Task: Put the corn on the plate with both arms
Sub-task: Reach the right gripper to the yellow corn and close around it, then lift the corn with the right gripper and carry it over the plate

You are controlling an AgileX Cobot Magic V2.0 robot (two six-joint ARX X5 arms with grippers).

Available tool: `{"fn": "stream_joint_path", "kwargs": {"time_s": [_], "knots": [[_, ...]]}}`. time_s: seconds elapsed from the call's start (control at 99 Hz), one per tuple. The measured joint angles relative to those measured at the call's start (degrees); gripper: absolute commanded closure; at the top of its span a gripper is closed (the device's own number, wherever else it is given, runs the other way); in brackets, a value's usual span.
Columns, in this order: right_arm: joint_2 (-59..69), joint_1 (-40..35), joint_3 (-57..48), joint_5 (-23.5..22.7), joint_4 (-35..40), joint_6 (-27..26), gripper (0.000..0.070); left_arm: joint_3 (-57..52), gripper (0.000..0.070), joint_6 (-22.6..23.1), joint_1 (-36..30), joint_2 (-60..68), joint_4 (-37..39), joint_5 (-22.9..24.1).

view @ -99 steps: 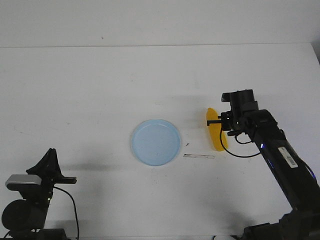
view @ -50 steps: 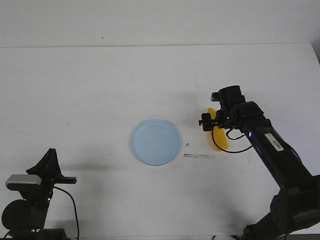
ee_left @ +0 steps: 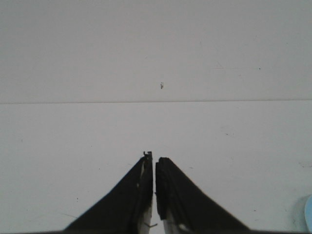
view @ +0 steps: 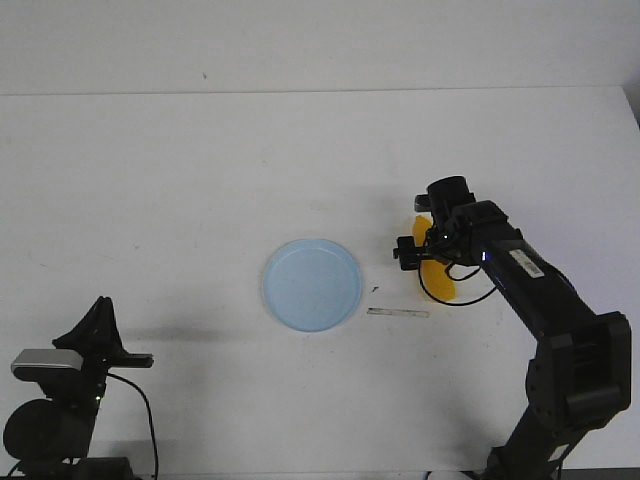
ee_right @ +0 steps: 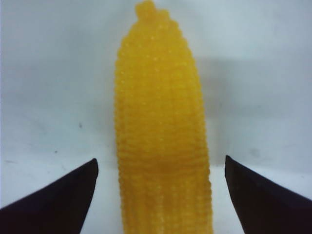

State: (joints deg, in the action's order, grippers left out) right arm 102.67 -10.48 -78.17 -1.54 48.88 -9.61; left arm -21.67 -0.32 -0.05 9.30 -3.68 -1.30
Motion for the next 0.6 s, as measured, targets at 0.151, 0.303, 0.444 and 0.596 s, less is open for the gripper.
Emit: {"fn": "stream_joint_path", "kwargs": {"time_s": [0.151,0.303,0.444,0.596], "knots": [[0.24,0.00,0.00,-0.07,0.09,0.28,0.0350,0.00,0.0699,0.00,0.00,0.00,0.00,0.00],[0.24,0.00,0.00,-0.09,0.11,0.35,0.0368,0.00,0.0699,0.00,0.00,0.00,0.00,0.00],[0.24,0.00,0.00,-0.09,0.11,0.35,0.0369,0.00,0.0699,0.00,0.00,0.00,0.00,0.00],[0.22,0.00,0.00,-0.09,0.09,0.35,0.0368,0.00,0.0699,0.00,0.00,0.00,0.00,0.00]]}}
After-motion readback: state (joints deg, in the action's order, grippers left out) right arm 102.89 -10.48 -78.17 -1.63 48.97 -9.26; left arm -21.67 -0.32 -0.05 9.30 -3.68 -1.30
